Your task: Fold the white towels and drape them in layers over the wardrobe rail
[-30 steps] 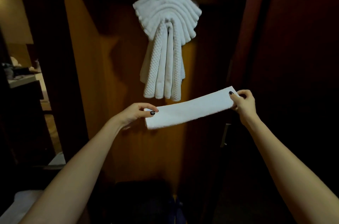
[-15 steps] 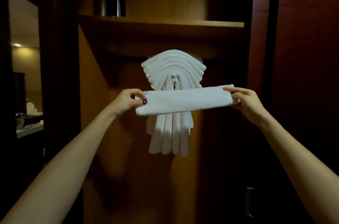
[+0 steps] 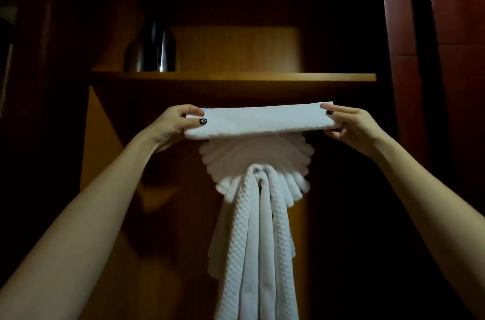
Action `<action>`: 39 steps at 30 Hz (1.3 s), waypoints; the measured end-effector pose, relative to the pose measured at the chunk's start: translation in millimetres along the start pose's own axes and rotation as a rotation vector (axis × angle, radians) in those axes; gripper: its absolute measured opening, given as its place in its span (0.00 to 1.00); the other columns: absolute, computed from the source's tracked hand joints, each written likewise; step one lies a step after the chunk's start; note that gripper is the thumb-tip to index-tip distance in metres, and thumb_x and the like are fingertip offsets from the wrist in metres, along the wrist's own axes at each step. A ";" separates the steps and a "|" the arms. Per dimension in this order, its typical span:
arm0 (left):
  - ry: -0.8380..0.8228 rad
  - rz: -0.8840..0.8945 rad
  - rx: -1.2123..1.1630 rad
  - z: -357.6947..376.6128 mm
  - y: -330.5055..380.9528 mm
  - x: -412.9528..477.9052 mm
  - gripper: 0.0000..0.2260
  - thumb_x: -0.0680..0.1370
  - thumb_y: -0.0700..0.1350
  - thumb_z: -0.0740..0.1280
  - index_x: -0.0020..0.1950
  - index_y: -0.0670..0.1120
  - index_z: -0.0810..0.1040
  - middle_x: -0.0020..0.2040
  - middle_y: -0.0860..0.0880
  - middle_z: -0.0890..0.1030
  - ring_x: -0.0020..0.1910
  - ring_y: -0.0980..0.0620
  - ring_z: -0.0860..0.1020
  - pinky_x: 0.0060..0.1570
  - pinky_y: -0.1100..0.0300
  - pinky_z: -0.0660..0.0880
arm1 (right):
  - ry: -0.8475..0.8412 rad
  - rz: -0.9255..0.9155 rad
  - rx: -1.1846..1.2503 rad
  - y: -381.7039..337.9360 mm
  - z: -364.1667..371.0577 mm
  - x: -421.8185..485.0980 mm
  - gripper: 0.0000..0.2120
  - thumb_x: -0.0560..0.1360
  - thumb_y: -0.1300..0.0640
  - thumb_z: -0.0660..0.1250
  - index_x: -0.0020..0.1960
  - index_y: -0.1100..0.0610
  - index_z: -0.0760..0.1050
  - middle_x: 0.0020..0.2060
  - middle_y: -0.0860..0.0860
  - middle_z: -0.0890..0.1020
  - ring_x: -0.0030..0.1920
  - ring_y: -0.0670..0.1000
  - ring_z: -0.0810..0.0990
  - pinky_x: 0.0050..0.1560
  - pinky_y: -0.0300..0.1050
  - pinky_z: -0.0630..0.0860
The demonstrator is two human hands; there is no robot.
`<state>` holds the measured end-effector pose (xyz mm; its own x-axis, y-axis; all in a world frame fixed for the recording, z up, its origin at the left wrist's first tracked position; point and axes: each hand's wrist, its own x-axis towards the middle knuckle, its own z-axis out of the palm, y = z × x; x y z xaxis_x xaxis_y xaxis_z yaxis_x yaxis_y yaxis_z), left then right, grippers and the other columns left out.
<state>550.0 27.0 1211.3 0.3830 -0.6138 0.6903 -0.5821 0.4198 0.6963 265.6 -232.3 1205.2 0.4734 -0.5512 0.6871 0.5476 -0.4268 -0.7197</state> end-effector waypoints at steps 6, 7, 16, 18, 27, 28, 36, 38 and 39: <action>-0.005 0.009 -0.154 -4.8 -17.7 63.3 0.13 0.71 0.41 0.71 0.55 0.42 0.78 0.49 0.44 0.81 0.45 0.52 0.81 0.42 0.63 0.79 | 0.016 -0.013 0.156 6.1 6.6 62.0 0.07 0.77 0.68 0.63 0.53 0.64 0.76 0.44 0.55 0.80 0.45 0.48 0.81 0.46 0.44 0.80; -0.004 0.012 -0.178 -4.2 -21.1 69.3 0.15 0.69 0.42 0.72 0.55 0.41 0.78 0.48 0.44 0.82 0.46 0.52 0.82 0.43 0.62 0.80 | 0.027 -0.009 0.177 10.9 7.7 69.4 0.06 0.77 0.69 0.63 0.51 0.64 0.76 0.43 0.55 0.79 0.44 0.48 0.81 0.43 0.43 0.81; 0.028 -0.107 -0.352 6.5 -70.6 85.4 0.09 0.74 0.39 0.69 0.50 0.35 0.81 0.45 0.41 0.84 0.47 0.50 0.82 0.48 0.62 0.80 | 0.090 0.172 0.198 80.7 -1.9 87.7 0.06 0.78 0.68 0.63 0.50 0.71 0.76 0.46 0.61 0.77 0.45 0.53 0.80 0.39 0.42 0.81; 0.003 -0.148 -0.344 8.6 -77.6 79.9 0.11 0.73 0.42 0.70 0.48 0.35 0.80 0.40 0.42 0.83 0.42 0.51 0.82 0.44 0.61 0.81 | 0.033 0.182 0.075 89.0 -6.5 76.3 0.10 0.79 0.64 0.64 0.53 0.72 0.77 0.40 0.57 0.81 0.41 0.51 0.83 0.40 0.43 0.79; -0.010 -0.196 -0.560 10.7 -73.7 59.6 0.10 0.76 0.48 0.67 0.43 0.41 0.79 0.36 0.48 0.77 0.32 0.58 0.76 0.35 0.65 0.78 | 0.064 0.163 0.242 65.9 6.0 64.5 0.08 0.79 0.62 0.64 0.42 0.60 0.76 0.33 0.51 0.75 0.33 0.45 0.76 0.35 0.36 0.77; 0.008 -0.185 -0.596 10.2 -69.7 59.9 0.10 0.78 0.47 0.66 0.43 0.40 0.78 0.35 0.48 0.77 0.32 0.59 0.76 0.35 0.66 0.77 | 0.074 0.160 0.260 62.6 6.6 65.1 0.08 0.79 0.62 0.64 0.42 0.61 0.76 0.35 0.52 0.76 0.34 0.46 0.77 0.35 0.36 0.77; -0.030 -0.166 -0.236 12.9 -77.4 41.1 0.10 0.78 0.43 0.66 0.56 0.39 0.81 0.47 0.46 0.84 0.46 0.53 0.82 0.44 0.63 0.79 | -0.015 0.141 -0.084 90.4 6.4 44.6 0.17 0.75 0.69 0.61 0.29 0.59 0.66 0.28 0.52 0.69 0.31 0.48 0.69 0.36 0.42 0.71; 0.043 -0.146 -0.235 19.4 -79.1 39.2 0.10 0.79 0.44 0.66 0.54 0.39 0.81 0.46 0.45 0.85 0.45 0.52 0.82 0.44 0.62 0.79 | 0.034 0.106 -0.076 93.4 10.6 43.4 0.18 0.75 0.69 0.61 0.28 0.58 0.64 0.26 0.51 0.66 0.29 0.48 0.66 0.34 0.43 0.68; 0.080 -0.135 -0.244 22.8 -76.1 39.3 0.09 0.79 0.43 0.67 0.52 0.39 0.82 0.43 0.46 0.84 0.43 0.53 0.82 0.42 0.62 0.78 | 0.065 0.108 -0.044 92.8 11.7 45.5 0.18 0.75 0.70 0.61 0.29 0.59 0.65 0.25 0.51 0.66 0.28 0.48 0.66 0.33 0.43 0.67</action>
<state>593.0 -44.3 1181.0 0.5062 -0.6245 0.5948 -0.3359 0.4925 0.8029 346.1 -288.6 1170.8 0.4814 -0.6403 0.5986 0.4644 -0.3929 -0.7937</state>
